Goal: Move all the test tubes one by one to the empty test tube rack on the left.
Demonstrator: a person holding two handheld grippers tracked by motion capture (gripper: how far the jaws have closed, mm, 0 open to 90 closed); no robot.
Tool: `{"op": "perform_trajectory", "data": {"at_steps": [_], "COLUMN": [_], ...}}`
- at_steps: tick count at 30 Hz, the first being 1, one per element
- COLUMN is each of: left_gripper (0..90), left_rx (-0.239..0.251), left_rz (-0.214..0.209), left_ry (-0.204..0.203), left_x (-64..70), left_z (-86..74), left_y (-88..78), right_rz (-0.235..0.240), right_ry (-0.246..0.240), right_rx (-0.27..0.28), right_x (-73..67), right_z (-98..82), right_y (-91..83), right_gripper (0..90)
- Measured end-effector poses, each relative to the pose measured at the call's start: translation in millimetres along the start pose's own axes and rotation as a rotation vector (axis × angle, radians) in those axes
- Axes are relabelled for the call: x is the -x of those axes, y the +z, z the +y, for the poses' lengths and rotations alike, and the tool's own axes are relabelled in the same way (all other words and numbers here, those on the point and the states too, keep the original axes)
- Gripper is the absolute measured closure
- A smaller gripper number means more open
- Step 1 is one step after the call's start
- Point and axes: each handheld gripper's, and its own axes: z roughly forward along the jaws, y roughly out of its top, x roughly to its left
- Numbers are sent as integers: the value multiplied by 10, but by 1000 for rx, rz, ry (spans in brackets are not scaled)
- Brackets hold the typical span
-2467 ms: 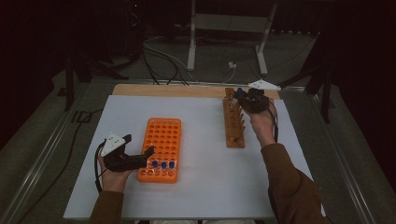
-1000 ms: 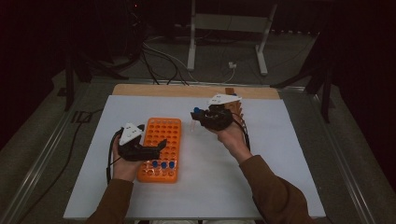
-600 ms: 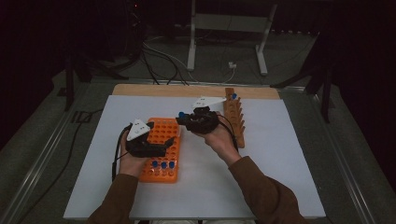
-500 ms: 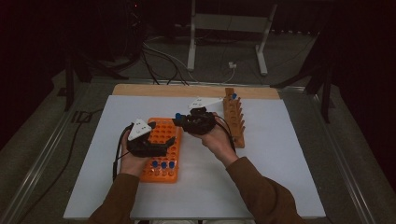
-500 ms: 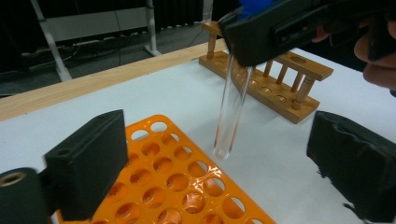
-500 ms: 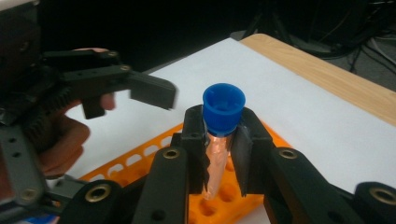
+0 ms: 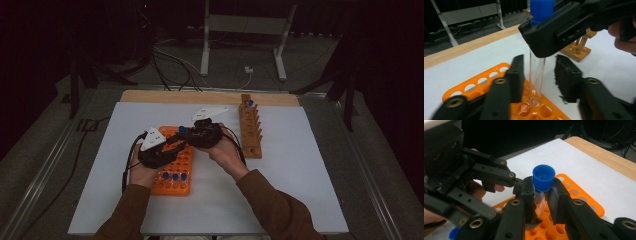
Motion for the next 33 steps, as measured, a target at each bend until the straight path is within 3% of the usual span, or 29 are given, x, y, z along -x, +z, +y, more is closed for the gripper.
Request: {"op": "perform_trajectory", "data": {"at_steps": [7, 13, 23, 33], "left_gripper": [768, 779, 781, 781], "left_rx": [3, 2, 12, 29], "left_rz": [-4, -4, 8, 42], "left_ry": [-2, 0, -44, -108], "left_x": [-16, -21, -84, -145], "left_z": [-1, -3, -28, -138], "left_y": [-9, -15, -27, -169], "right_rz": [5, 9, 24, -29], "right_ry": [-3, -1, 35, 27], "right_rx": [-5, -3, 42, 43], "right_x": [-11, -10, 46, 122], "right_z": [-3, -3, 22, -32], "right_y": [8, 9, -82, -156], "right_gripper": [767, 752, 423, 149]}}
